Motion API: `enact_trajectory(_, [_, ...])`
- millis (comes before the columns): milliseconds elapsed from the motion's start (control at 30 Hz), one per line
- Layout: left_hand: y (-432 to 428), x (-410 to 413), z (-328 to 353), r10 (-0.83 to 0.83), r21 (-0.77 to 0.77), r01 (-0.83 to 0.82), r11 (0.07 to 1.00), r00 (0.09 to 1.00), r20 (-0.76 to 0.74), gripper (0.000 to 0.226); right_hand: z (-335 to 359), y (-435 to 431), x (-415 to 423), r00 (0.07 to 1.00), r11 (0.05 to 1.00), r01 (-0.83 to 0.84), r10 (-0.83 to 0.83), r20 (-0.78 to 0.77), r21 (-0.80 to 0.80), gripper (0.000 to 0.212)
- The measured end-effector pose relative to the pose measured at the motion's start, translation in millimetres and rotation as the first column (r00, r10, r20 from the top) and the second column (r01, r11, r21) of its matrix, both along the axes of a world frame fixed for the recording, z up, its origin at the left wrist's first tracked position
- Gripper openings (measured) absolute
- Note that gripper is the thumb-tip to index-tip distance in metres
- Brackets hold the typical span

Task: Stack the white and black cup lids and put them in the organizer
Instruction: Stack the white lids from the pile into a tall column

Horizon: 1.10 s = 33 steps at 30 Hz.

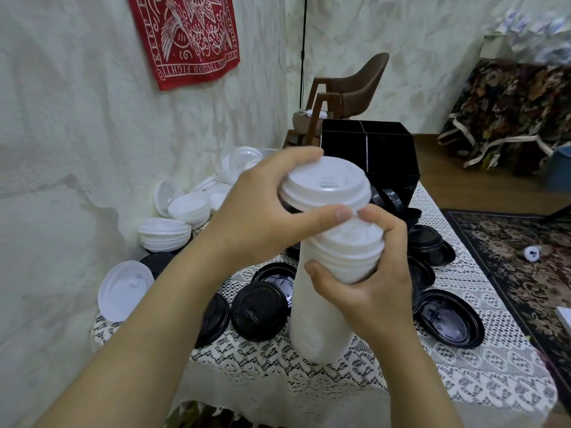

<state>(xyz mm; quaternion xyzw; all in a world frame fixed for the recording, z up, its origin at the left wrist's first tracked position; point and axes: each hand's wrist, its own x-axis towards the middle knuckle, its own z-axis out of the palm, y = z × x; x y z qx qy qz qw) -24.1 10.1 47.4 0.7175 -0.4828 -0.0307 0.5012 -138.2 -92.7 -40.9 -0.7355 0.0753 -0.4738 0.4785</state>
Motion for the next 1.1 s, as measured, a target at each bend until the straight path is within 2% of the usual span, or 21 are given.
enact_trajectory(100, [-3.7, -12.8, -3.8, -0.042, 0.056, 0.04, 0.998, 0.999, 0.028, 0.079, 1.9, 1.2, -1.7, 1.0, 0.996, -0.03, 0.03, -0.004, 0.08, 0.083])
enact_trajectory(267, [-6.7, -22.4, -11.7, -0.047, 0.144, 0.029, 0.989, 0.991, 0.126, 0.085, 1.0, 0.3, -5.5, 0.997, 0.991, -0.03, 0.039, -0.062, 0.134, 0.122])
enact_trajectory(400, [-6.5, -20.9, -13.6, -0.03, 0.146, 0.012, 0.989, 0.992, 0.121, 0.078, -0.8, -1.5, -6.0, 0.995, 0.991, -0.032, 0.045, -0.093, 0.131, 0.117])
enact_trajectory(533, [-5.8, -17.0, -16.5, -0.024, 0.159, 0.012, 0.987, 0.997, 0.074, 0.086, -0.5, -0.2, -5.0, 0.994, 0.99, -0.025, 0.039, -0.101, 0.139, 0.114])
enact_trajectory(800, [-5.4, -19.7, -21.4, -0.073, 0.192, 0.068, 0.979, 0.997, 0.015, 0.07, -0.5, -1.9, -4.2, 0.995, 0.987, -0.085, 0.091, -0.044, 0.135, 0.106])
enact_trajectory(933, [-6.4, -20.5, -23.7, -0.09, 0.173, 0.083, 0.981, 0.996, 0.03, 0.066, -0.8, -3.7, -3.4, 0.998, 0.999, -0.046, 0.046, 0.034, -0.001, 0.102])
enact_trajectory(1033, [-7.7, -20.6, -25.8, -0.105, 0.151, 0.097, 0.984, 0.993, 0.045, 0.071, -1.6, -5.4, -0.6, 0.999, 0.989, 0.015, -0.007, 0.053, -0.149, 0.082])
enact_trajectory(1100, [-7.9, -20.0, -28.0, -0.126, 0.145, 0.12, 0.982, 0.991, 0.038, 0.069, -3.0, -5.2, 2.0, 0.998, 0.987, 0.025, -0.015, 0.061, -0.159, 0.072])
